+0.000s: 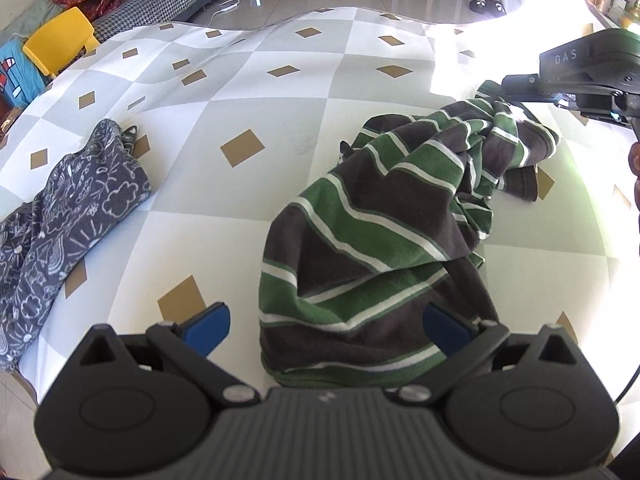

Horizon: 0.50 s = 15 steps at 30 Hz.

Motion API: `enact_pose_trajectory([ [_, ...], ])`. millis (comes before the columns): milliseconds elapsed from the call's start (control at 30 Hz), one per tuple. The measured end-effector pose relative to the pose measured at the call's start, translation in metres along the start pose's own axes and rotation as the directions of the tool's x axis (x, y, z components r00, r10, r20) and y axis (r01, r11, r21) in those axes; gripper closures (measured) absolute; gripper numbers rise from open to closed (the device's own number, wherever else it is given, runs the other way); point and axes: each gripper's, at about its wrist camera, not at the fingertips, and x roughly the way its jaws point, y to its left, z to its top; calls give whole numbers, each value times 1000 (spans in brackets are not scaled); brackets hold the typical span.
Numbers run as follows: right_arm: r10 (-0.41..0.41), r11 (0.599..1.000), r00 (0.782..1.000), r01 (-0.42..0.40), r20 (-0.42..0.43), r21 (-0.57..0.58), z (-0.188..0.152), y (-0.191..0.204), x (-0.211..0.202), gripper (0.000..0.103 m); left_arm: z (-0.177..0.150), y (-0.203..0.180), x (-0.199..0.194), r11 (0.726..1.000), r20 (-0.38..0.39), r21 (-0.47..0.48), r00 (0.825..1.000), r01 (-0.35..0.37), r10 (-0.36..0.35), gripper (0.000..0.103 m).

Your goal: Fold clothes

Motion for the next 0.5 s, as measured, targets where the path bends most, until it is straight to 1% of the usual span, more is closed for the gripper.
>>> enact_pose_trajectory([
  [100,1,999,1000,-2,-9,-46,1,6,0,101,11,0,3,1000,-6,8,1000,12,-12,0],
  [200,11,997,999,-14,-40,-72,-1,7,-1,101,23,-1,7,999,-8,16,999,35,-35,0],
  [333,18,987,998,-27,-58,-159,-3,9,-8,101,35,0,10,999,2,36,999,39,-39,0],
  [367,24,985,998,-34,-61,-167,-3,7,-10,100,37,1,10,999,4,36,999,39,-39,0],
  [467,46,989,996,-56,-74,-139,2,-7,-14,99,45,6,13,999,10,11,999,49,-49,0],
  [500,45,990,996,-55,-75,-130,3,-11,-15,96,47,8,14,999,15,1,999,53,-53,0],
])
